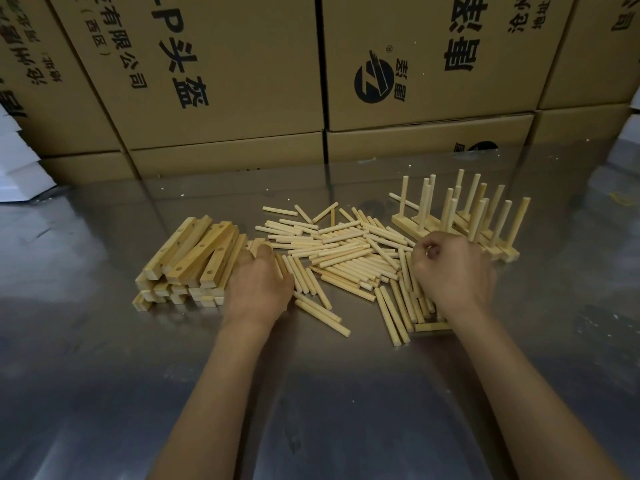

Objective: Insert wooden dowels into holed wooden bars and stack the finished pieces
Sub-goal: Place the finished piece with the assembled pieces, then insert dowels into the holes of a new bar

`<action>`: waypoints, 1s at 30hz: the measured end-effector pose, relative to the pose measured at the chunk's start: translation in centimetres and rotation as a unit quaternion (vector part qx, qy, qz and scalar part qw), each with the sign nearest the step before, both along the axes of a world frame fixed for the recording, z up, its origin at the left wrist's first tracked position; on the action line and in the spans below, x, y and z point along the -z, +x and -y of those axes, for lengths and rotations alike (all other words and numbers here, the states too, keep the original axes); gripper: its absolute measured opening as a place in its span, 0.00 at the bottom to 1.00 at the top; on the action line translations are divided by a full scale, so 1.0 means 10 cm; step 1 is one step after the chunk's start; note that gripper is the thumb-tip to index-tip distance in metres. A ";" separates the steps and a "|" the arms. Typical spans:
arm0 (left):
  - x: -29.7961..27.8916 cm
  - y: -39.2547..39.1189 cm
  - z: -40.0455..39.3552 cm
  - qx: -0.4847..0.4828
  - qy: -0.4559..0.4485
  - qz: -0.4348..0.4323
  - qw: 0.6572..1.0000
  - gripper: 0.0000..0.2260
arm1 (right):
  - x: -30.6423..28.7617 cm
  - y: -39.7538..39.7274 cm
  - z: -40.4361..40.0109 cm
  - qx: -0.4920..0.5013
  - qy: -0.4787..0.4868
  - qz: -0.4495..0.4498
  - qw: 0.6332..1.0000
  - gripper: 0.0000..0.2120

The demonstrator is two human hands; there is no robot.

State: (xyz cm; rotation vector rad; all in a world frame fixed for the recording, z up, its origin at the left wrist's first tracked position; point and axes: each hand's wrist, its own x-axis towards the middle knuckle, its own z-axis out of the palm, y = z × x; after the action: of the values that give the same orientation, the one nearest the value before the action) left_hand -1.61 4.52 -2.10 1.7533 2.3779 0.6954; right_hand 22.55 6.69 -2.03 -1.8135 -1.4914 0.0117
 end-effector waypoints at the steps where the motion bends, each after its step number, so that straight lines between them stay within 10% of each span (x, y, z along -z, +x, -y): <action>1: 0.01 0.01 -0.01 -0.001 0.001 0.008 1.000 0.23 | 0.01 -0.02 0.01 -0.009 -0.001 -0.003 1.000 0.08; 11: -0.09 -0.05 -0.01 -0.004 0.196 0.186 0.963 0.26 | 0.05 -0.44 0.22 -0.328 -0.049 -0.021 0.943 0.05; 16: -0.13 -0.09 -0.04 -0.003 0.216 0.489 0.845 0.27 | 0.12 -0.64 0.33 -0.388 -0.068 0.097 0.914 0.12; 21: -0.14 -0.13 -0.06 0.003 0.173 0.734 0.657 0.23 | 0.17 -0.69 0.34 -0.393 -0.090 0.100 0.910 0.12; 30: -0.16 -0.09 0.00 0.060 0.078 0.691 0.716 0.14 | 0.11 -0.63 0.31 -0.339 -0.036 0.003 0.940 0.06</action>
State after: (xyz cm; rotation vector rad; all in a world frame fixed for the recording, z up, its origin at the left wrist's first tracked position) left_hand -2.47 4.54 -0.50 0.7256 1.1173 1.4704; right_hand 16.21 3.58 -3.16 -1.2659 -2.0704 0.4038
